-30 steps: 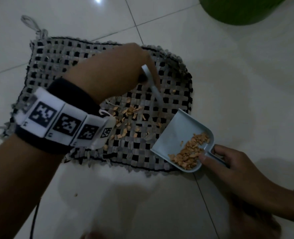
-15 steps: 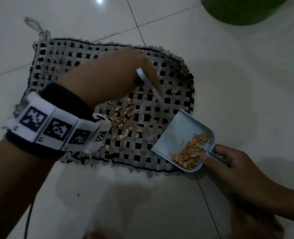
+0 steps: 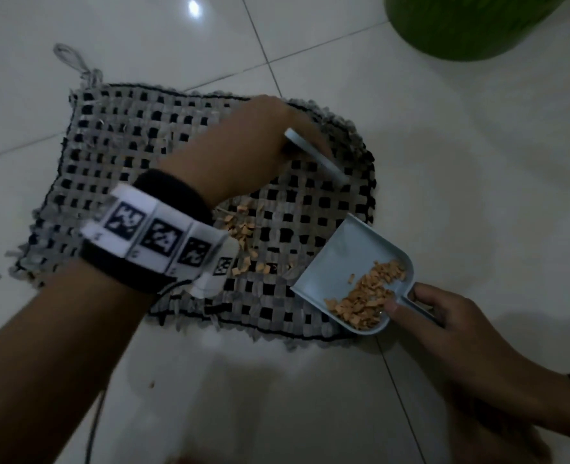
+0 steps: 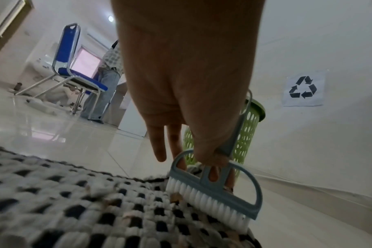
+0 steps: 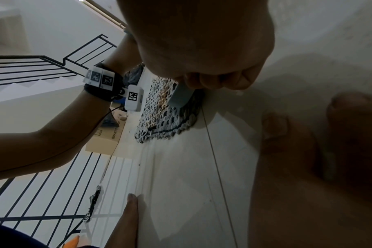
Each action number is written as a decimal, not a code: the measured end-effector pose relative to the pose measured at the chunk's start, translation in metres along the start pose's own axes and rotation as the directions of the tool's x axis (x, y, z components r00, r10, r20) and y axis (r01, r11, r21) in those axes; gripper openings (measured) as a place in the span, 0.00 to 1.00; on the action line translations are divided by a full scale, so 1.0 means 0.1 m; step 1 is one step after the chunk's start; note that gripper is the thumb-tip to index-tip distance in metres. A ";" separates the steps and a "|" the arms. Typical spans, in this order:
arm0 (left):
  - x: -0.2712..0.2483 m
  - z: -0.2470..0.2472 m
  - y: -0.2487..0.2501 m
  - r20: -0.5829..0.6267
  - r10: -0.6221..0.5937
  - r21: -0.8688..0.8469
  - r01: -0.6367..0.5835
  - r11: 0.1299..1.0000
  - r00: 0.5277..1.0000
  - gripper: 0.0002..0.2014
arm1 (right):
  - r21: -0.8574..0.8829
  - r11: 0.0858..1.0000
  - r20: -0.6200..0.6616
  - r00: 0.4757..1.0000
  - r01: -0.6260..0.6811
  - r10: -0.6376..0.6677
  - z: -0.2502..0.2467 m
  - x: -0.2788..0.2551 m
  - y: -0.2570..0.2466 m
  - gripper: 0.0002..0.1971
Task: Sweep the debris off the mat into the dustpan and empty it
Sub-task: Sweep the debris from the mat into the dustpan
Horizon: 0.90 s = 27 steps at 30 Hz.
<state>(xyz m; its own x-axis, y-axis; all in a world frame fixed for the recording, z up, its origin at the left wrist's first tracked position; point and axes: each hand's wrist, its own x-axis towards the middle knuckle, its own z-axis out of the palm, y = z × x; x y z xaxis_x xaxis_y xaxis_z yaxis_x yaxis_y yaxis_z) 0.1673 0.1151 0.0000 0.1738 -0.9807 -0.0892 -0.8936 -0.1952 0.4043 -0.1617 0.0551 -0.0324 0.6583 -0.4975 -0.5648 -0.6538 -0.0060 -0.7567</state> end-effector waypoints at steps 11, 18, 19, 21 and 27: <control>0.07 -0.19 -0.34 0.398 -0.451 0.454 0.255 0.854 0.799 0.15 | 0.000 1.000 -0.003 1.000 0.004 -0.004 -0.01 -0.01 0.00 0.07; 0.20 -0.18 0.28 0.067 -0.195 0.072 0.190 0.979 0.978 0.20 | 0.004 1.000 0.026 0.999 0.020 -0.020 0.01 -0.01 -0.07 0.18; 0.25 -0.14 0.29 0.098 -0.165 0.078 0.157 0.984 0.981 0.22 | 0.004 1.000 0.026 0.999 0.023 -0.023 0.00 -0.01 -0.08 0.18; 0.28 -0.09 0.26 0.175 -0.233 0.132 0.212 0.968 0.957 0.18 | 0.002 1.000 0.019 0.999 0.028 -0.028 -0.01 -0.01 -0.08 0.18; 0.07 -0.30 -0.09 0.358 -0.483 0.484 0.283 0.828 0.799 0.13 | -0.004 1.000 0.009 1.000 0.016 -0.016 0.01 -0.01 -0.04 0.11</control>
<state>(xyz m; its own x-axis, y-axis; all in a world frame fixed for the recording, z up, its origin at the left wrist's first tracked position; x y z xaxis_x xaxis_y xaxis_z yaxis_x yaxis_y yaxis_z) 0.1892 0.1093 0.0228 0.4224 -0.6859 -0.5926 -0.8908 -0.4349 -0.1317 -0.1595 0.0564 -0.0290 0.6722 -0.4893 -0.5557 -0.6446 -0.0174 -0.7643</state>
